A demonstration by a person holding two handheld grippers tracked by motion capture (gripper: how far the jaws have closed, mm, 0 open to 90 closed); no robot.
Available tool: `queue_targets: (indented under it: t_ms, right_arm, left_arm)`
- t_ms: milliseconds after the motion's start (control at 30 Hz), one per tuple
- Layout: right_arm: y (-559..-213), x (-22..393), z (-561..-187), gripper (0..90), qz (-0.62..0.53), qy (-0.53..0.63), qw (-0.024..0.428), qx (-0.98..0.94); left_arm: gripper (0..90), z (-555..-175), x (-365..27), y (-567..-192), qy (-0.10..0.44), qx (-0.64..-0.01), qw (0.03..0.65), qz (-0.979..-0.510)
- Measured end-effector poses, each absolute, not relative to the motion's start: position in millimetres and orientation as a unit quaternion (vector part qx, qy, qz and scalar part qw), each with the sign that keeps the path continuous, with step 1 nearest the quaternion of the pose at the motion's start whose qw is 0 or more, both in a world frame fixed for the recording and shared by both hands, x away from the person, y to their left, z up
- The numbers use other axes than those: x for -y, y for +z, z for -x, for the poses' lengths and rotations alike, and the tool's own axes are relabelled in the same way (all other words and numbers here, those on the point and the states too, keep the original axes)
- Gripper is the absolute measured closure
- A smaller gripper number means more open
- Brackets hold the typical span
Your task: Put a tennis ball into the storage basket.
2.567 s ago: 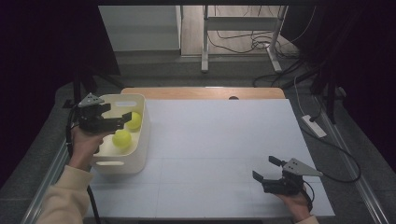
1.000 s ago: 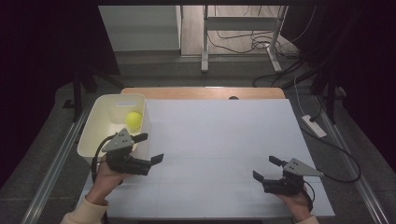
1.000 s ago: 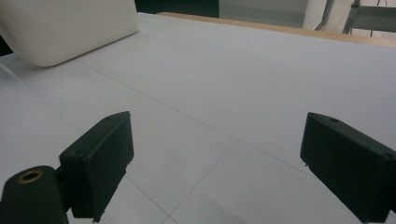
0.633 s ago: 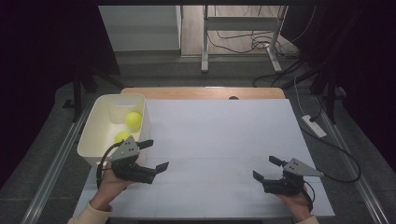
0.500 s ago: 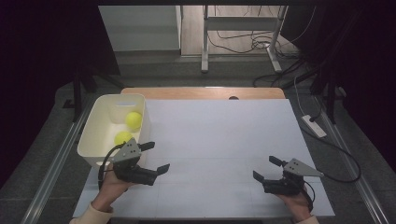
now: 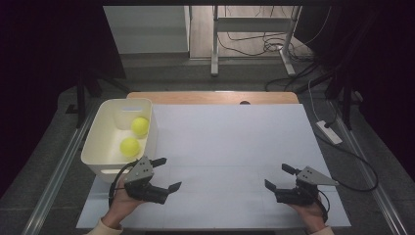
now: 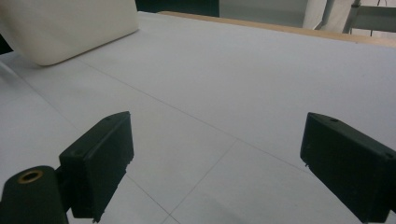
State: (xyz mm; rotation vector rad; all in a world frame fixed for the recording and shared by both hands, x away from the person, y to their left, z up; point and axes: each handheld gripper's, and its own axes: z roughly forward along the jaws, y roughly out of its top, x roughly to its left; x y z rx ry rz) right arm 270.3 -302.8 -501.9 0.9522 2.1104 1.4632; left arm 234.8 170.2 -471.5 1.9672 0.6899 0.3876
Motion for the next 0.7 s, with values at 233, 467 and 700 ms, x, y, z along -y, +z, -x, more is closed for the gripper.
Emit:
queue_targets:
  t_ms: [233,467,700]
  right_arm:
    - [-502,304,-270,9.4,-0.338,0.526,0.199,-0.754]
    - [-501,303,-268,9.4,-0.327,0.531,0.198,-0.756]
    - [-502,304,-268,9.4,-0.323,0.531,0.194,-0.759]
  left_arm:
    - [8.7,-235,-172,-489,0.156,-0.293,0.484,-0.809]
    - [8.7,-233,-181,-508,0.152,-0.318,0.483,-0.801]
    - [8.6,-230,-185,-517,0.147,-0.325,0.482,-0.801]
